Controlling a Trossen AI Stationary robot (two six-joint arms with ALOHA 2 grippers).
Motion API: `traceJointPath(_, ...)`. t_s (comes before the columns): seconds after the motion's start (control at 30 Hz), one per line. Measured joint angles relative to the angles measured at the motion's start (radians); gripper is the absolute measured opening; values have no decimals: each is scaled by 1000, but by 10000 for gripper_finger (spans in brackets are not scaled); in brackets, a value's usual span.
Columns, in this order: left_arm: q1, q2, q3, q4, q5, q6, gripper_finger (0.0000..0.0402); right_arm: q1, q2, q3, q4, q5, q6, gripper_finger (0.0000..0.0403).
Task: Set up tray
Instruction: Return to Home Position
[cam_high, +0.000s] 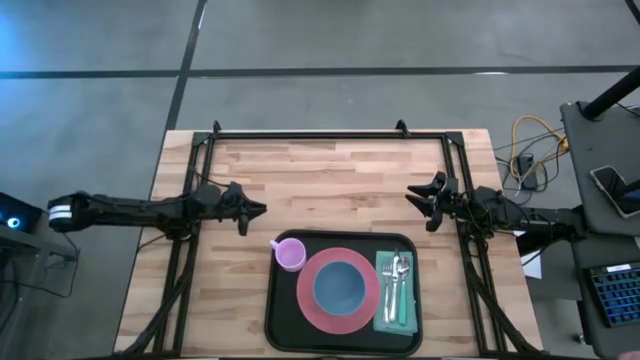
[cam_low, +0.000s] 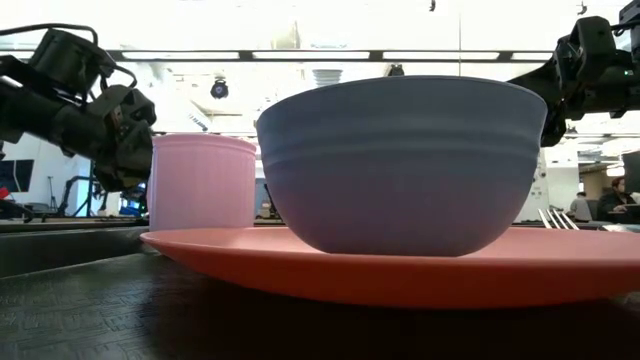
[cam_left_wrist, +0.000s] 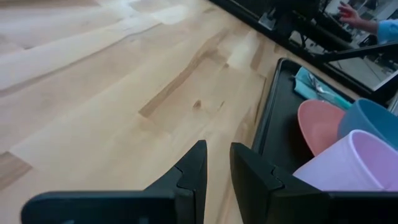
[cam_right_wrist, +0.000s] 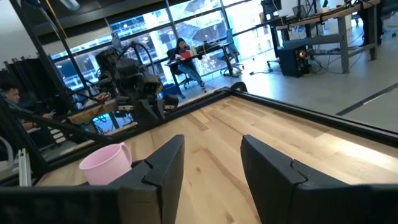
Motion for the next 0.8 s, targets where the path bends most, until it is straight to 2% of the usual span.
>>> traceJointPath(0.8, 0, 44, 0, 0, 0, 0, 51, 0, 0, 0, 0, 0, 0, 139)
